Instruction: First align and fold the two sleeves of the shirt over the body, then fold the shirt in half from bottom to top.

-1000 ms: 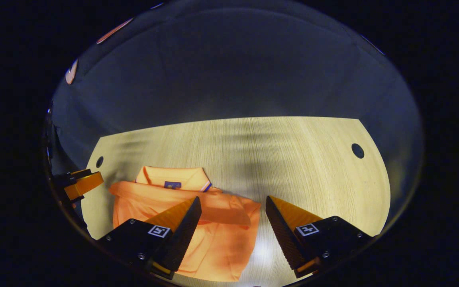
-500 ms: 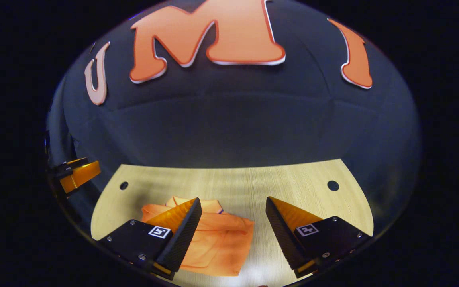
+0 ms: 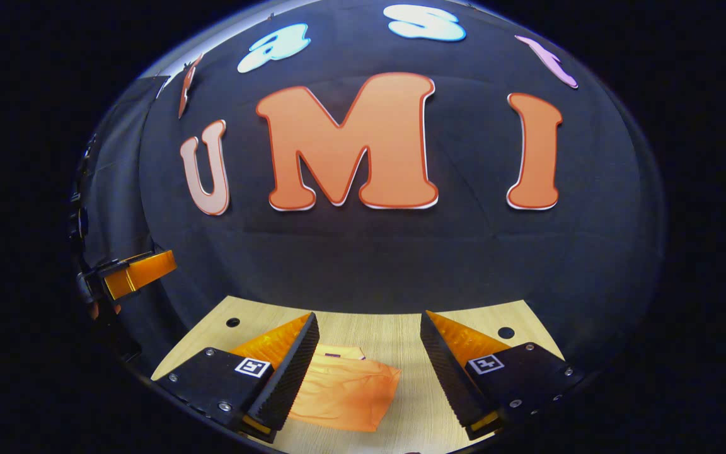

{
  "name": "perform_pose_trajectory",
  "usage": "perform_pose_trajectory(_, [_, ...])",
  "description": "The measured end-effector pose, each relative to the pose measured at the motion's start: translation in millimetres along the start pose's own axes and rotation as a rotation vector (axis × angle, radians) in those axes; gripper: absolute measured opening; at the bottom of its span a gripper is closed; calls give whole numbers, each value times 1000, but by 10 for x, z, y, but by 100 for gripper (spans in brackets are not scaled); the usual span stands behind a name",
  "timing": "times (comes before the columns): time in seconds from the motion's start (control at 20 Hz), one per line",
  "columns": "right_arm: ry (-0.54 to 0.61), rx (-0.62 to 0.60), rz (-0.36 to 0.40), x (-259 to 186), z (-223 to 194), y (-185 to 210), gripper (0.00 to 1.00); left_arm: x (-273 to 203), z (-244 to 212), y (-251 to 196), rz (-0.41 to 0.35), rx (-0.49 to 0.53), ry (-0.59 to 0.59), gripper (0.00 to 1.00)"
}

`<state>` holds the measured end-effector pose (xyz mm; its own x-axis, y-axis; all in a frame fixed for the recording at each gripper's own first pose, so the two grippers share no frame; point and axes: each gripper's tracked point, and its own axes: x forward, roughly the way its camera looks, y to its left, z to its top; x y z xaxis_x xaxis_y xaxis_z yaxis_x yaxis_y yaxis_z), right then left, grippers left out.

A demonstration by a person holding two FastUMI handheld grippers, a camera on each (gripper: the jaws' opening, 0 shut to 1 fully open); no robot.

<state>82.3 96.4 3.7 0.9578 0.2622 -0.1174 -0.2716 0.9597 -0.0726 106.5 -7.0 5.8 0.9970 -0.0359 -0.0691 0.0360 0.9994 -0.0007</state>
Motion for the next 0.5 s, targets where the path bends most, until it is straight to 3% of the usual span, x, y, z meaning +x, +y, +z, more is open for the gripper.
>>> perform_pose_trajectory(0.5, [-81,6,1,-735,-140,-214,98,-904,-73,-205,14,-24,-57,98])
